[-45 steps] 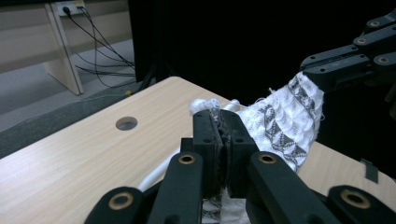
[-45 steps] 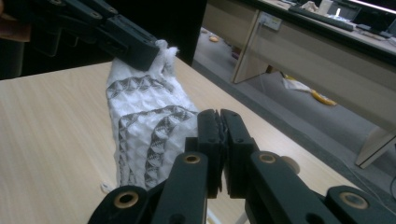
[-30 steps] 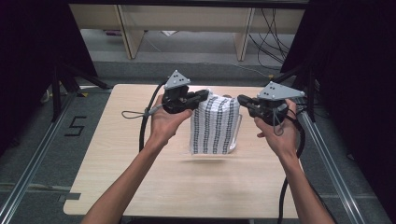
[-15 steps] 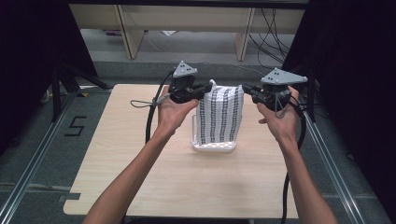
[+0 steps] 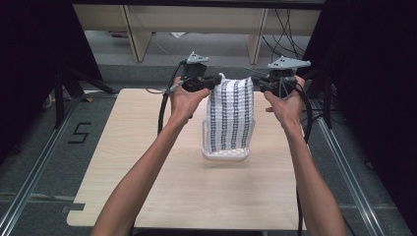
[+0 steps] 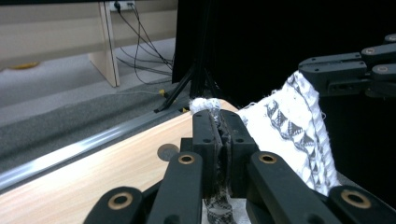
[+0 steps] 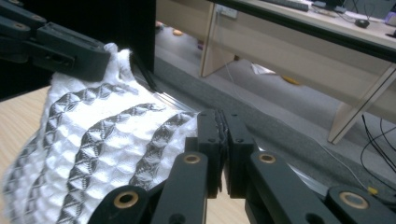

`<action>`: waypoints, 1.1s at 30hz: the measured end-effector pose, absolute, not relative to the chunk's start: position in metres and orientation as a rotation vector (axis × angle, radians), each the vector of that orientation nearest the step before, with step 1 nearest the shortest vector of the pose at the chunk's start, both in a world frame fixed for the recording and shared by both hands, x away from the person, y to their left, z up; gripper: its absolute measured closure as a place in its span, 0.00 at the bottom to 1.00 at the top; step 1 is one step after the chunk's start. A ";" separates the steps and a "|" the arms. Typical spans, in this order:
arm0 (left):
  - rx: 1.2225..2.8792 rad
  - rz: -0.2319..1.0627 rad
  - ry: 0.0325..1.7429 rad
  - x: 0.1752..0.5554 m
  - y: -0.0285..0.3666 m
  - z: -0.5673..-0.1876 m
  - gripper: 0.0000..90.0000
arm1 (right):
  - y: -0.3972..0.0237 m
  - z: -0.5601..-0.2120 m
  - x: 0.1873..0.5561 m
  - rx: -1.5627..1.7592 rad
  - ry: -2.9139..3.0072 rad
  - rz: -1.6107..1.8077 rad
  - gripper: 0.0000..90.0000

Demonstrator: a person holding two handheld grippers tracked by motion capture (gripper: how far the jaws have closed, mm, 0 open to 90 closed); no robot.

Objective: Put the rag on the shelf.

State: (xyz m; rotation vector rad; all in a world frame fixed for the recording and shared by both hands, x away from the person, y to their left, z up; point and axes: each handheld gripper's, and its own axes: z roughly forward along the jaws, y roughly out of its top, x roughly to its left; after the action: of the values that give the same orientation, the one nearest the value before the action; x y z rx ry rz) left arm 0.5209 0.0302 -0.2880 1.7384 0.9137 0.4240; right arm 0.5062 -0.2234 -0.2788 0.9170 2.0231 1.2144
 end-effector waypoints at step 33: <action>1.889 0.331 1.029 0.563 0.024 -0.344 0.91 | -0.220 -0.342 0.552 1.111 2.243 1.083 0.97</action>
State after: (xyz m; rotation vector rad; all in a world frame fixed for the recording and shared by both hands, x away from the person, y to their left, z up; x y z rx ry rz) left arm 0.5627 0.0242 -0.3438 1.8888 1.0286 0.3308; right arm 0.5523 -0.2200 -0.3418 1.1115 2.2434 1.0831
